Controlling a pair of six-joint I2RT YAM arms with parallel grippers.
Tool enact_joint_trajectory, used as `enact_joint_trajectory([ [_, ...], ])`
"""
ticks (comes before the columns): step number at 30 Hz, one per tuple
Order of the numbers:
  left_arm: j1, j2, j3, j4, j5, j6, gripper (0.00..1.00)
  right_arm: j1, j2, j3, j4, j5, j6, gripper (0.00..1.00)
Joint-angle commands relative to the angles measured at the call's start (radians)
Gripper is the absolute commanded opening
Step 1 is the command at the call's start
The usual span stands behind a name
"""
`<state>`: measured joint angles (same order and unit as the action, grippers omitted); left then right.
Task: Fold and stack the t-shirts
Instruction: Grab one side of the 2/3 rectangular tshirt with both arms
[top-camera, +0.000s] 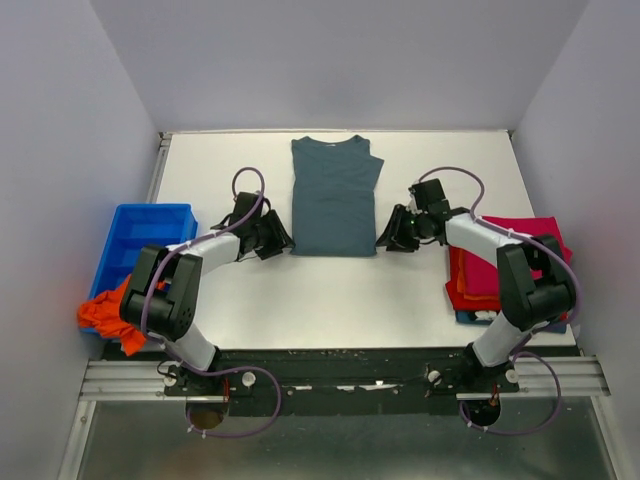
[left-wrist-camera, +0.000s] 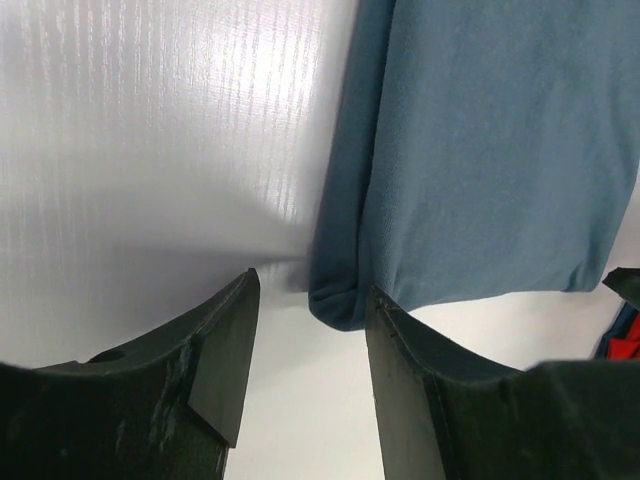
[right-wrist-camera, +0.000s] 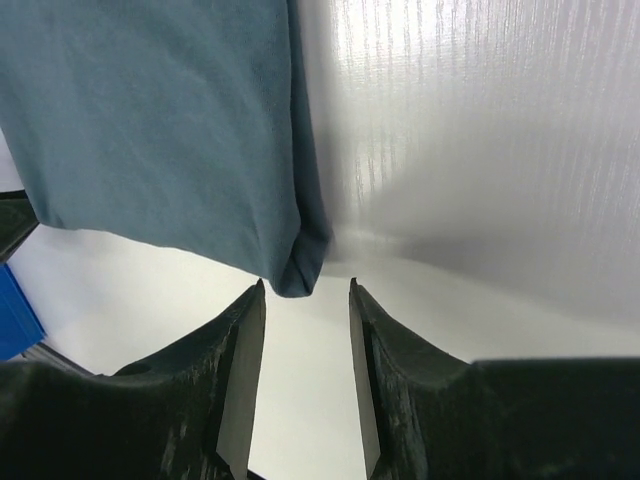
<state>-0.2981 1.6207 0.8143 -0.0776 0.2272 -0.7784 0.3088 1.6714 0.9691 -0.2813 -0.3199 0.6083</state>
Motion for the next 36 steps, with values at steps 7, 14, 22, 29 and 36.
enact_joint_trajectory([
  [7, -0.019, -0.012, -0.017, 0.012, 0.05, -0.018, 0.59, 0.018, 0.103, 0.013, 0.048, -0.088, -0.005, 0.44],
  [14, -0.015, -0.07, -0.015, -0.053, -0.035, -0.007, 0.59, 0.019, 0.126, 0.008, 0.053, -0.056, 0.001, 0.21],
  [22, -0.013, -0.11, -0.038, -0.03, -0.008, 0.001, 0.68, 0.019, 0.117, 0.005, 0.054, -0.053, 0.002, 0.01],
  [29, -0.018, -0.029, -0.03, 0.007, 0.05, -0.001, 0.61, 0.019, 0.114, 0.006, 0.057, -0.061, 0.001, 0.01],
  [36, -0.019, 0.067, -0.006, 0.053, 0.09, -0.024, 0.33, 0.019, 0.111, 0.013, 0.045, -0.059, -0.002, 0.01],
])
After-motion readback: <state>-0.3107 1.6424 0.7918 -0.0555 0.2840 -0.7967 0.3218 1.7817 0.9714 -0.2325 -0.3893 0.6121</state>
